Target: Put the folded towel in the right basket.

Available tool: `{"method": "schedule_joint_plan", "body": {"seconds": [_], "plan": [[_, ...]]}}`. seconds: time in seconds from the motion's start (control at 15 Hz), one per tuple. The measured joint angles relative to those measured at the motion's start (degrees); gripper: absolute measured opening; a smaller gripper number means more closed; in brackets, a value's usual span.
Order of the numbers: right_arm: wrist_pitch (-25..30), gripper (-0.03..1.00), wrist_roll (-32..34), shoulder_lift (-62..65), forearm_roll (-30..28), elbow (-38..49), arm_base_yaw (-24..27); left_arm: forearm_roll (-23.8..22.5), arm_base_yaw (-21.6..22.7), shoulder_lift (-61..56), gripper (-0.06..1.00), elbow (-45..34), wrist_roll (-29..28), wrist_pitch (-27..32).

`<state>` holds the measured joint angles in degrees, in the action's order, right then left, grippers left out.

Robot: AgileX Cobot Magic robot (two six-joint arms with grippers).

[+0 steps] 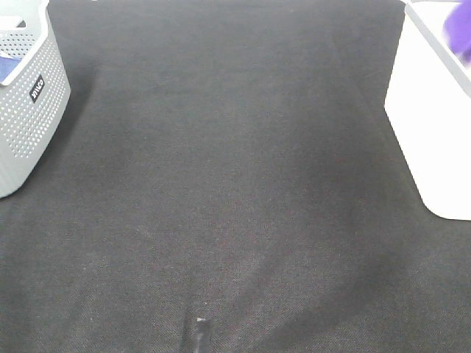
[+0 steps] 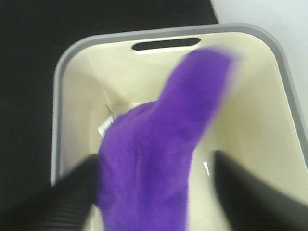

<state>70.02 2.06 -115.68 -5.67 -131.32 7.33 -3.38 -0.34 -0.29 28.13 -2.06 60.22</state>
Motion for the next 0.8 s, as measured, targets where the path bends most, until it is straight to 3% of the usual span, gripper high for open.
{"method": "schedule_joint_plan", "body": {"seconds": [0.07, 0.13, 0.47, 0.6, 0.73, 0.8], "plan": [[0.00, 0.87, -0.06, -0.46, -0.34, 0.17, 0.00, 0.00, 0.00, 0.00, 0.99, 0.00, 0.00, 0.00], [0.00, 0.93, -0.11, -0.80, -0.52, 0.29, 0.00, 0.00, 0.00, 0.00, 0.99, 0.00, 0.00, 0.00], [0.00, 0.97, 0.63, -1.03, 5.67, 0.29, -1.20, 0.00, 0.00, 0.00, 0.99, 0.00, 0.00, 0.00], [0.00, 0.97, 0.97, -1.03, 6.25, 0.29, -7.73, 0.00, 0.00, 0.00, 0.99, 0.00, 0.00, 0.00], [0.00, 0.97, 1.60, -1.03, 0.29, 0.29, -17.93, 0.00, 0.00, 0.00, 0.99, 0.00, 0.00, 0.00], [0.00, 0.97, 2.81, -1.03, -2.18, 0.34, -20.05, 0.00, 0.00, 0.00, 0.99, 0.00, 0.00, 0.00]]}}
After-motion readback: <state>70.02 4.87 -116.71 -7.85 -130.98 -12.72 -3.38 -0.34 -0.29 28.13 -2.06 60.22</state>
